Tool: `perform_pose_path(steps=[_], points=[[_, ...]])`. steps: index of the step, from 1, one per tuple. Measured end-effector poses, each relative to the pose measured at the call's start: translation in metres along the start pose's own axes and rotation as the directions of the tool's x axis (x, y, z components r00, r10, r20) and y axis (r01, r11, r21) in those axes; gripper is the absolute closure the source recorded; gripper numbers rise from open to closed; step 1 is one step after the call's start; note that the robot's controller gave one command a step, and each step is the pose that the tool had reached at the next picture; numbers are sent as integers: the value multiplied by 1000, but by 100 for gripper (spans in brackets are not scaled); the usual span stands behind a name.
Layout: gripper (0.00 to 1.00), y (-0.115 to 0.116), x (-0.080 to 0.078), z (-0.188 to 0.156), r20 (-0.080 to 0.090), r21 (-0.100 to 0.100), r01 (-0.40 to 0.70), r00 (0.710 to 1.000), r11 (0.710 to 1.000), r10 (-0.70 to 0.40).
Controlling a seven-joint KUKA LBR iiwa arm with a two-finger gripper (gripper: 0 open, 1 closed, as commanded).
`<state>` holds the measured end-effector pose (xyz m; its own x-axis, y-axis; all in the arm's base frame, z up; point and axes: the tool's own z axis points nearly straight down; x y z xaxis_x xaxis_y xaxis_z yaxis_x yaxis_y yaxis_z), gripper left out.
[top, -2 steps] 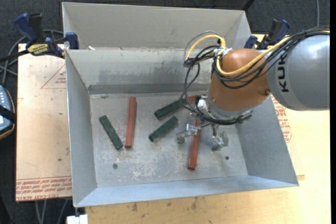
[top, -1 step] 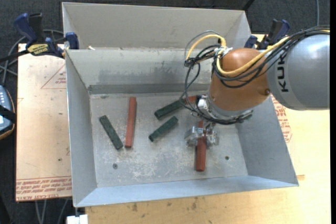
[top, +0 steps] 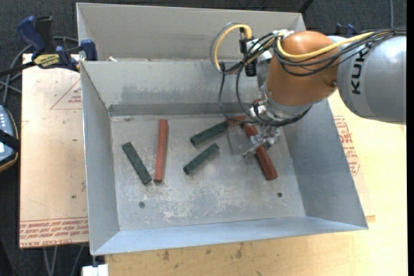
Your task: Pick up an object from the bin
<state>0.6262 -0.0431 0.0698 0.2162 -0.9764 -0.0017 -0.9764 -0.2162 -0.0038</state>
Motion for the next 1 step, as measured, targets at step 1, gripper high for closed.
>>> perform_pose_path(steps=[1], points=[[100, -3, 10, -170, -2, 8, -116, 993, 993, 116]])
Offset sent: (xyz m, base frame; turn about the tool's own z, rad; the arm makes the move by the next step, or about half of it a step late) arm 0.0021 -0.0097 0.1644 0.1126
